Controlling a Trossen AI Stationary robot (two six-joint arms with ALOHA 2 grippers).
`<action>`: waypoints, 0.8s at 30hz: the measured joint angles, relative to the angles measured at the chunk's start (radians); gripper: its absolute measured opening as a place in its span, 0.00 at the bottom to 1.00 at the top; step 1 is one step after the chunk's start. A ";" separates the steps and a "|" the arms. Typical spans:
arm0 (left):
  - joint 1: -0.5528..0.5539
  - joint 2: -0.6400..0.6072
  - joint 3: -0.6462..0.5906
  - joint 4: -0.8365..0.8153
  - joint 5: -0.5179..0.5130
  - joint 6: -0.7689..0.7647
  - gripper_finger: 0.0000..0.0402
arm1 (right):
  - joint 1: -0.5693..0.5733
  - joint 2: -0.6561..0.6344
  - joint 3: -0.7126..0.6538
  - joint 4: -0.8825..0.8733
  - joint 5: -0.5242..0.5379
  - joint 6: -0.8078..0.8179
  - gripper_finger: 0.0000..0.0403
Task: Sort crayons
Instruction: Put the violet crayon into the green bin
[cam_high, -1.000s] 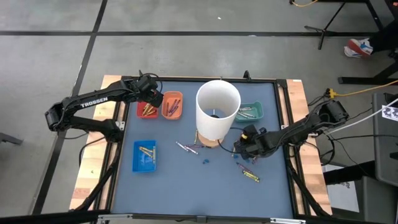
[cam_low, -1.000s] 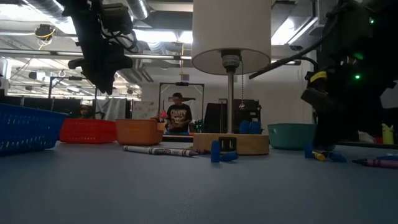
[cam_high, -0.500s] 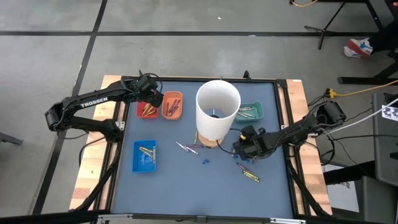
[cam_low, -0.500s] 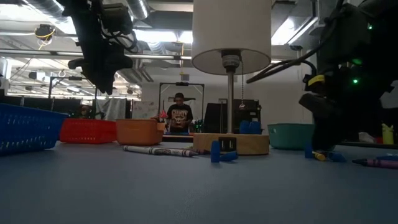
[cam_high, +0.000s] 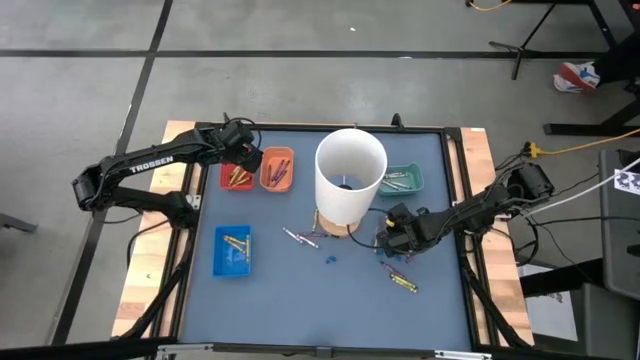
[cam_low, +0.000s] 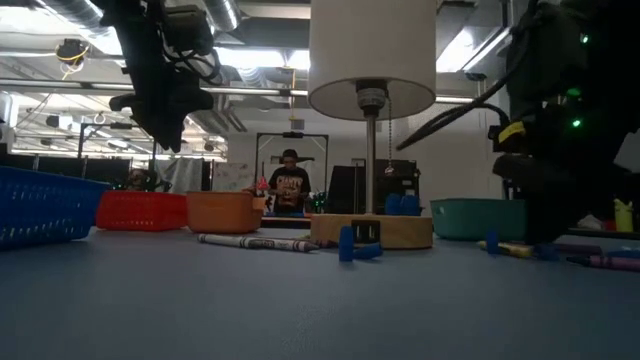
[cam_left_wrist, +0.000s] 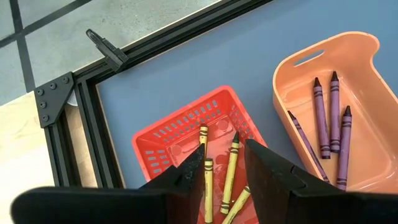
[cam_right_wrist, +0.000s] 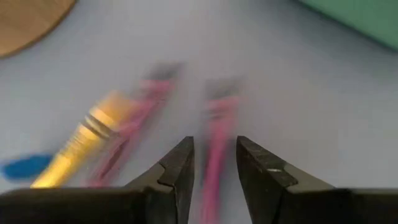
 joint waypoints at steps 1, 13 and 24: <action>0.000 0.000 0.000 0.000 0.000 0.000 0.24 | 0.000 -0.001 0.008 -0.022 -0.004 0.001 0.30; -0.002 0.000 0.000 0.001 0.002 0.001 0.24 | 0.000 -0.003 0.015 -0.036 -0.035 -0.029 0.30; -0.002 0.000 0.000 0.002 0.003 0.001 0.24 | -0.001 -0.002 0.015 -0.028 -0.083 -0.075 0.17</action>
